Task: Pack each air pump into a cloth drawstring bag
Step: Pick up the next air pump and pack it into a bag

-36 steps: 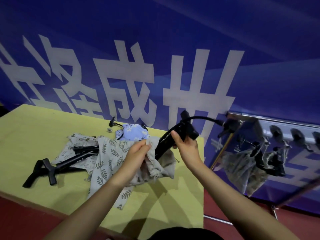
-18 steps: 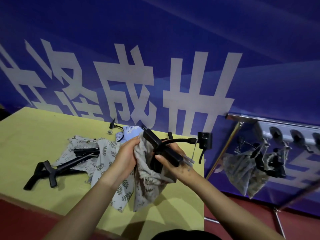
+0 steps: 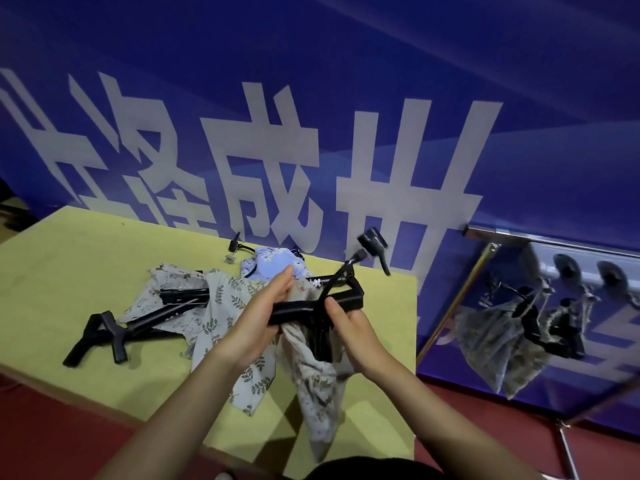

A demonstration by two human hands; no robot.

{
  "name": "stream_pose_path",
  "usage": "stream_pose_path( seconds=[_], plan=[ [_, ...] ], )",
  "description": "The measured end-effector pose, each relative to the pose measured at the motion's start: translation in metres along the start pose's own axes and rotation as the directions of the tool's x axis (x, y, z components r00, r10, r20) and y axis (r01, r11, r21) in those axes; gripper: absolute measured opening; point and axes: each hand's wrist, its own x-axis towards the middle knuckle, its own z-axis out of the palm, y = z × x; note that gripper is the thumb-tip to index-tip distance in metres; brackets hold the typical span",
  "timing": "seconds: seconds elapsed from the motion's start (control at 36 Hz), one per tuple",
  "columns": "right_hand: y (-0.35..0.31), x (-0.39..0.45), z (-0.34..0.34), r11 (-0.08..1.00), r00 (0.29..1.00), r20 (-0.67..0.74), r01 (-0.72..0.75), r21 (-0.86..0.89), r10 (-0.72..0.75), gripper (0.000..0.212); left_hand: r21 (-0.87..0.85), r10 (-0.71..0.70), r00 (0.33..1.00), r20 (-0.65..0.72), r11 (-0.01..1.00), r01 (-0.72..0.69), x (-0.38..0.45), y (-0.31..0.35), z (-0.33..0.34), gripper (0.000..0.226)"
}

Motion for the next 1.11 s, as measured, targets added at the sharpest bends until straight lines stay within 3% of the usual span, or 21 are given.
stream_pose_path(
  seconds=[0.08, 0.19, 0.33, 0.44, 0.53, 0.61, 0.67, 0.72, 0.78, 0.83, 0.92, 0.97, 1.06, 1.11],
  plan=[
    [0.003, 0.001, -0.005, 0.999, 0.997, 0.072, 0.031, 0.025, -0.033, 0.017, 0.218, 0.055, 0.997, 0.057, 0.974, -0.066, -0.004, -0.002, -0.001, 0.05],
    [0.002, 0.003, -0.01, 0.999, 0.999, 0.013, 0.049, 0.01, -0.05, 0.012, 0.434, 0.068, 0.995, 0.072, 0.896, -0.093, -0.006, -0.006, 0.0, 0.036],
    [0.006, 0.008, -0.015, 0.998, 0.998, -0.055, 0.036, -0.061, -0.039, 0.021, 0.466, 0.083, 0.995, 0.063, 0.879, -0.102, -0.007, -0.01, -0.002, 0.022],
    [0.011, 0.011, -0.025, 0.997, 0.998, -0.069, -0.014, -0.076, 0.009, 0.052, 0.481, 0.089, 0.995, 0.043, 0.871, -0.099, -0.006, -0.013, -0.003, 0.009],
    [0.016, 0.013, -0.036, 0.994, 0.979, -0.199, 0.022, -0.105, -0.043, 0.054, 0.47, 0.098, 0.995, 0.032, 0.877, -0.102, -0.003, -0.014, -0.009, 0.007],
    [0.024, 0.02, -0.047, 0.998, 0.949, -0.315, -0.038, -0.056, 0.018, 0.053, 0.473, 0.1, 0.995, 0.031, 0.875, -0.103, -0.002, -0.015, -0.018, 0.019],
    [0.028, 0.025, -0.05, 0.986, 0.973, -0.227, -0.085, -0.146, 0.05, 0.038, 0.466, 0.084, 0.996, 0.042, 0.88, -0.094, -0.002, -0.014, -0.022, 0.025],
    [0.03, 0.029, -0.05, 0.955, 0.995, -0.021, -0.101, -0.277, 0.099, 0.024, 0.469, 0.067, 0.996, 0.058, 0.879, -0.086, -0.002, -0.014, -0.024, 0.038],
    [0.029, 0.03, -0.047, 0.935, 0.963, 0.168, -0.15, -0.321, 0.212, 0.024, 0.478, 0.054, 0.997, 0.063, 0.875, -0.078, 0.0, -0.014, -0.026, 0.054],
    [0.028, 0.029, -0.043, 0.92, 0.906, 0.289, -0.209, -0.331, 0.31, 0.021, 0.482, 0.039, 0.996, 0.083, 0.873, -0.074, 0.001, -0.013, -0.026, 0.044],
    [0.029, 0.03, -0.042, 0.922, 0.894, 0.323, -0.202, -0.33, 0.311, 0.021, 0.489, 0.014, 0.995, 0.098, 0.87, -0.061, 0.001, -0.009, -0.024, 0.016],
    [0.027, 0.028, -0.043, 0.948, 0.912, 0.309, -0.196, -0.249, 0.27, 0.023, 0.5, -0.004, 0.995, 0.097, 0.865, -0.045, 0.002, -0.01, -0.026, 0.018],
    [0.026, 0.027, -0.048, 0.966, 0.936, 0.254, -0.214, -0.143, 0.245, 0.043, 0.514, -0.043, 0.997, 0.068, 0.858, 0.002, 0.004, -0.013, -0.031, 0.027],
    [0.022, 0.025, -0.054, 0.972, 0.942, 0.249, -0.202, -0.116, 0.225, 0.042, 0.518, -0.033, 0.998, 0.044, 0.855, 0.006, 0.006, -0.016, -0.033, 0.023]
  ],
)
